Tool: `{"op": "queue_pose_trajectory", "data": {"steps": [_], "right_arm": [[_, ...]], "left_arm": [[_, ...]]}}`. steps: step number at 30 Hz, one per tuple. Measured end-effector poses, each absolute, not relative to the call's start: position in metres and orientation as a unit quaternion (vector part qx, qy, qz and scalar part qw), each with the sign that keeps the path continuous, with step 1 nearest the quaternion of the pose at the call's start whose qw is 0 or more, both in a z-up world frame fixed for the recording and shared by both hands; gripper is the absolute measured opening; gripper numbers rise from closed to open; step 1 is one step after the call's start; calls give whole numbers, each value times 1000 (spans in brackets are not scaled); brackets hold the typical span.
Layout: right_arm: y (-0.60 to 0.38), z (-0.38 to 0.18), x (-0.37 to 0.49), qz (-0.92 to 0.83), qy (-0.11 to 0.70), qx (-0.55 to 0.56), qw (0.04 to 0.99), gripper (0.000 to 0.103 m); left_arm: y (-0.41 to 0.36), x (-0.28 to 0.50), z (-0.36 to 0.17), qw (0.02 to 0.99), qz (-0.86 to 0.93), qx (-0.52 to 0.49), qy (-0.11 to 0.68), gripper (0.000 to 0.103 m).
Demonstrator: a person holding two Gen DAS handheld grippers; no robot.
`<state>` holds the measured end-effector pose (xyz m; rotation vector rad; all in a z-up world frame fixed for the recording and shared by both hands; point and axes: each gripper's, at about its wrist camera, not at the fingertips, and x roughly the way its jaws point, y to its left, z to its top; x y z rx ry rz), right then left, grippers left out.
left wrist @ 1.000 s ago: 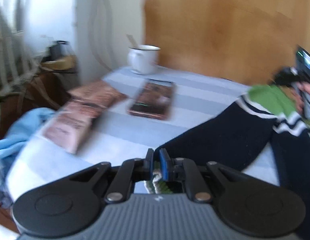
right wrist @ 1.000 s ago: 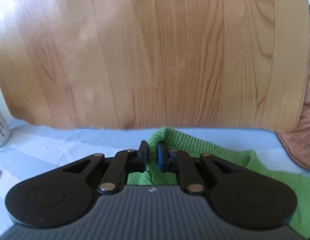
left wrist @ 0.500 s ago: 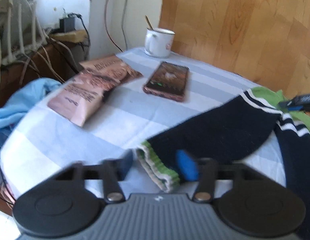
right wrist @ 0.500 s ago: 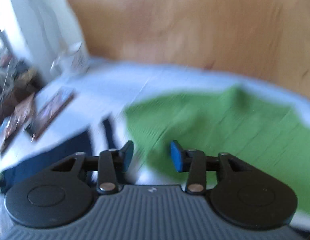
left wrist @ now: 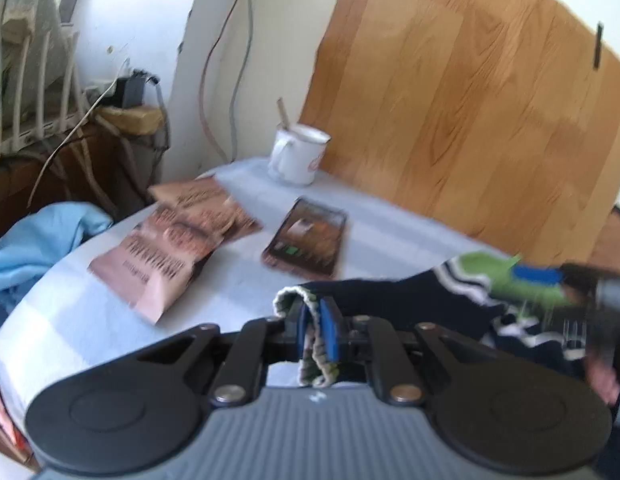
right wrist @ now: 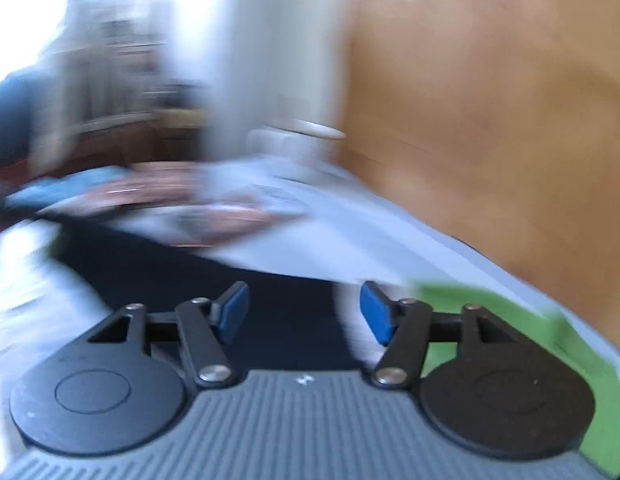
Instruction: Fold small clothes
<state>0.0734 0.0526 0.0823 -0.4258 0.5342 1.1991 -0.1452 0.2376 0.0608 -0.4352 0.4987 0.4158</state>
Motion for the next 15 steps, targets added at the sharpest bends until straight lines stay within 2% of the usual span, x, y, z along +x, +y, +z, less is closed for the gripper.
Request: {"op": "queue_pose_trajectory", "data": {"steps": [2,5,7,9,10,15], "right_arm": [[59,85,35,609,202,-216,736,79],[80,83,0,631,143,-221,730,83],[102,79,-4,608,144,-219,750,80],[127,76,5,580,171,-206,769,41],[138,76,15,569,195,-196,774,12],[171,85,78,545,320,-63,772,12]], "left_arm": [[234,-143,73,932,192,-207,229,9],[226,-141,92,943,177,-191,205,9],[218,-138,102,951,170,-176,191,9],[211,-137,110,956,169,-157,181,10],[208,-137,113,958,174,-147,176,10],[216,-161,121,955,217,-150,136,22]]}}
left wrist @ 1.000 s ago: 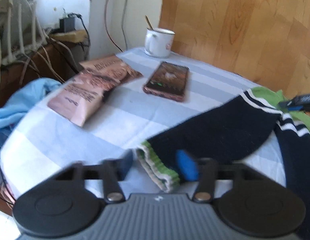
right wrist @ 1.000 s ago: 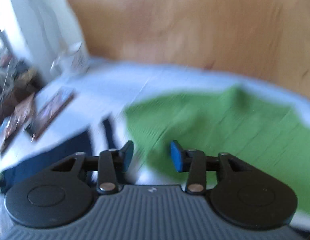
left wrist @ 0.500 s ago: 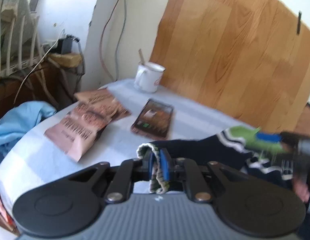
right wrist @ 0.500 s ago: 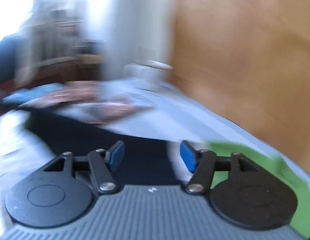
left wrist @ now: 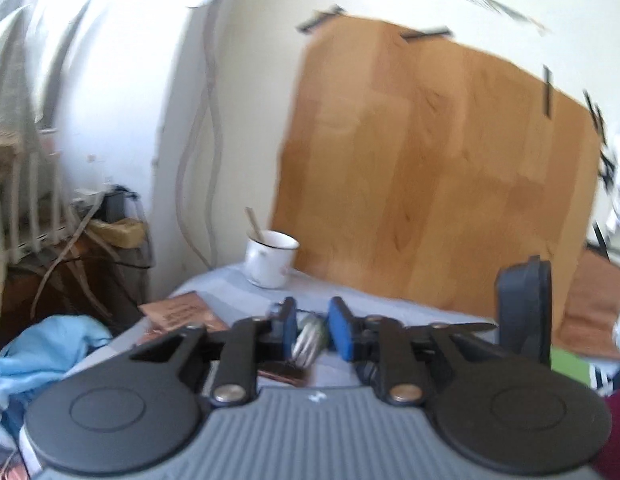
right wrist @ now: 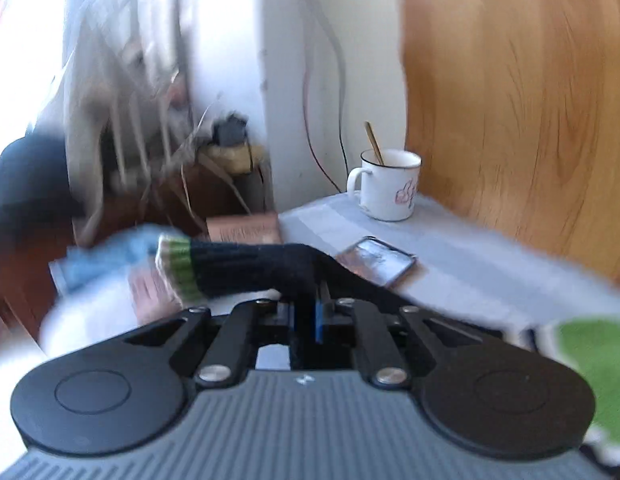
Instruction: Fold small clothes
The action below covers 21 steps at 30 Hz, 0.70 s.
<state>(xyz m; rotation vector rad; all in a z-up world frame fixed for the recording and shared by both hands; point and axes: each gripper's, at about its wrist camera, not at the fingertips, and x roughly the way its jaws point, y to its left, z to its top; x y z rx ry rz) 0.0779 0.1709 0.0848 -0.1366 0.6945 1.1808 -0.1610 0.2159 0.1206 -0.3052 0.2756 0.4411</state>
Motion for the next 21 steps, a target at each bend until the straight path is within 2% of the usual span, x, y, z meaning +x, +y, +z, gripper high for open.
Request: {"op": "queue_pose_trajectory", "data": {"steps": [2,5,10,13,16,18,21], "right_arm": [[174,99,101,541,351,10,764,12],[151,124,130,526,335,69,779,12],[72,143,187,447,307,107,834,12],[6,141,212,391,296,122,863,12],[-53,124,230,338,294,134,884,12],[-89,103,241,293,298,142,897,12],[-129,64,257,238,329,177,897,12]], "left_arm": [[227,-167,120,947,237,-172,132,22],[235,-164,114,939,251,-186,147,21],[228,-126,101,941,217,-184,183,22],[216,-86,94,944,180,-183,207,26],[196,-32,85,947,137,-174,235,33],[178,8,77,948,113,-159,253,47],[158,70,60,941,78,-155,290,54]]}}
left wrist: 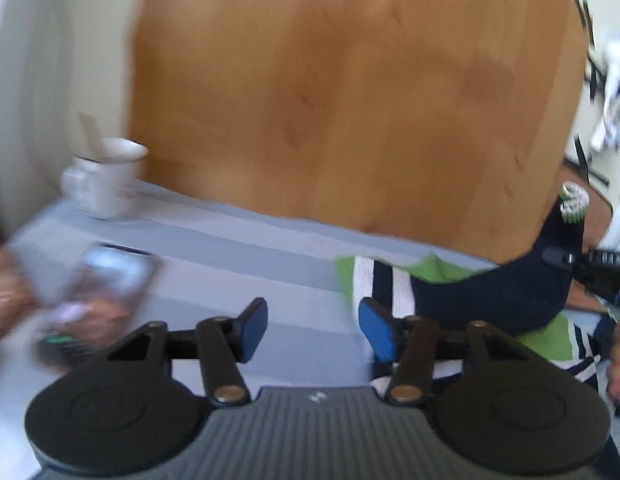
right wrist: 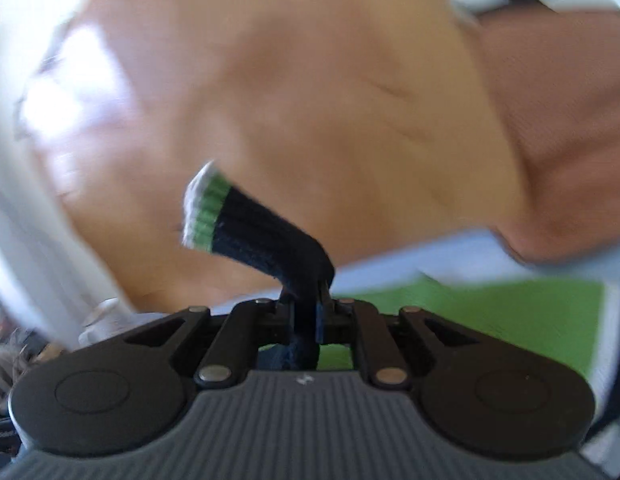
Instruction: Fold small clothes
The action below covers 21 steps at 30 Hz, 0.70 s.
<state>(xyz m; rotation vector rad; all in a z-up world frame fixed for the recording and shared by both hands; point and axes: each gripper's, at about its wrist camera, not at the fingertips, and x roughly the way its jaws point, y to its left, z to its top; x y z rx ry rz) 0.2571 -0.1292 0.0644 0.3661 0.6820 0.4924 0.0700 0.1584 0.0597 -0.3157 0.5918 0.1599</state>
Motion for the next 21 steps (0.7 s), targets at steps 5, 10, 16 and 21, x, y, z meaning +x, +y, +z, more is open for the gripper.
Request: {"op": "queue_pose_trajectory", "data": {"steps": [5,10,16,21], "right_arm": [[-152,17,275,223,384,241,863,12],[-167,33,279,264,367,303,839,12],[-191,27,271,198,381,259,866,36],[-221,28,259,122,393,203,888,53]], "left_arm": [[137,152,28,915,27,-187,357,61],[116,191,4,908,57,-133,393,9],[135,176,-1,917,113,-156,350,9],[127,172,-6,924,124,-112,345,15]]}}
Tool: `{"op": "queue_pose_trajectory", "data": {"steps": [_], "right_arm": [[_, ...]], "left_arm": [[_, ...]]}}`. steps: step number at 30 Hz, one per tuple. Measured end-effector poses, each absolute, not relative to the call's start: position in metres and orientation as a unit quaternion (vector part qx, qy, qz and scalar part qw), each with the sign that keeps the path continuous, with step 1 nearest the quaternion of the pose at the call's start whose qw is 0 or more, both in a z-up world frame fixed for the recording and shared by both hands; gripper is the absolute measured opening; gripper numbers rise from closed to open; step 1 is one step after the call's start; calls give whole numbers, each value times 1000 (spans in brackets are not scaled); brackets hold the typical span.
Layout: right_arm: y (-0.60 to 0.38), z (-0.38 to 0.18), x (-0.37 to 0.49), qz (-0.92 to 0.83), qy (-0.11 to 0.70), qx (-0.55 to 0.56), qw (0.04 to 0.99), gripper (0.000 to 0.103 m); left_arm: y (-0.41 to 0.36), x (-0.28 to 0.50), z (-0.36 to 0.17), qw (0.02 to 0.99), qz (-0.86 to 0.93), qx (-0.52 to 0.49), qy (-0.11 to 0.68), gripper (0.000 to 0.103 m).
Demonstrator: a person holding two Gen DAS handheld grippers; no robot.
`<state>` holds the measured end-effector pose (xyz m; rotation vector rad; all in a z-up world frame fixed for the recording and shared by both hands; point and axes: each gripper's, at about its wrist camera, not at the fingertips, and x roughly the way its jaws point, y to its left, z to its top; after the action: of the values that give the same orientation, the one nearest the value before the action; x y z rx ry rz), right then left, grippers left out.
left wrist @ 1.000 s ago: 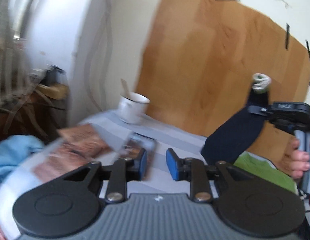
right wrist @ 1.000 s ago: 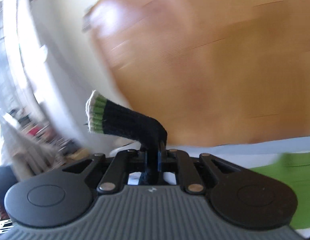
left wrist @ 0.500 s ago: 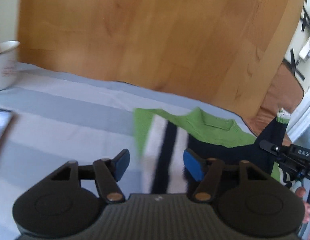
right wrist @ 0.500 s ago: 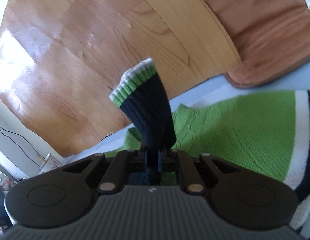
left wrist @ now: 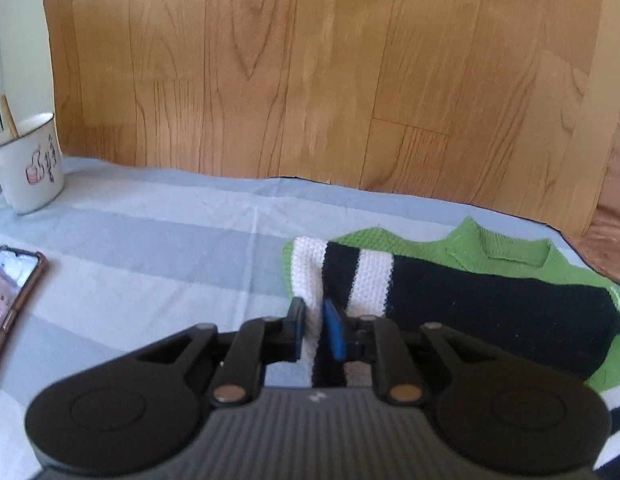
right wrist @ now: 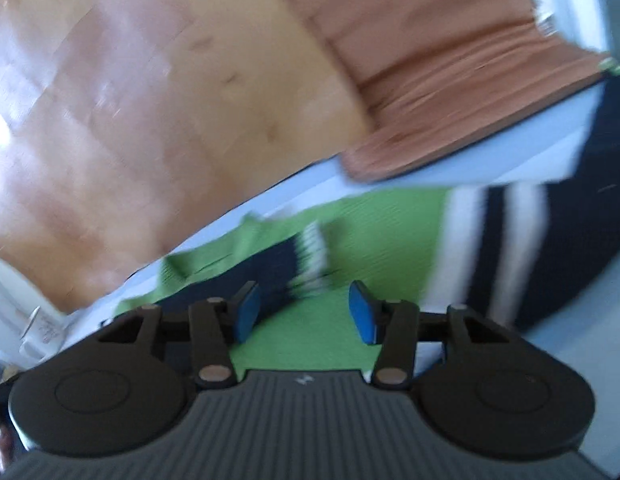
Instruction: Fold small clothes
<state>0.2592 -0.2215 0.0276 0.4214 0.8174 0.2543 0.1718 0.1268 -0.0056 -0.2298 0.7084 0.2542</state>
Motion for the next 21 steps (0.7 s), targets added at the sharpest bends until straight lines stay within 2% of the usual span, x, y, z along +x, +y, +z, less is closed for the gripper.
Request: {"op": "queue_pose_trajectory", "data": {"steps": [6,9,10,11,12,15,18,20,21], "right_arm": [[-231,39,278,107,375,207,897,54],[-210,25,292,124,418,172,883,54],[-202,19,295,130,436,159,876,43],[-192,17,291,115,429,126,887,19],[-187,20,287,112,417,98,896,5],[-203,23,280,105,416,127,894,4],[-219,13,278,82,424,101,896,2],[-250,24,273,72,414,149,895,9],[-270,33,267,64,389,176,902,9]], "left_arm": [[126,167,10,924,146,-135,326,17],[121,156,23,930,146,-142,305,16],[117,154,25,932,136,-142,304,16],[111,155,25,934,124,-137,306,16],[105,156,24,935,114,-128,309,17],[86,162,10,935,110,-86,327,17],[77,168,-9,934,126,-46,333,18],[76,164,-5,935,121,-42,332,20],[78,163,-6,935,119,-45,331,20]]}}
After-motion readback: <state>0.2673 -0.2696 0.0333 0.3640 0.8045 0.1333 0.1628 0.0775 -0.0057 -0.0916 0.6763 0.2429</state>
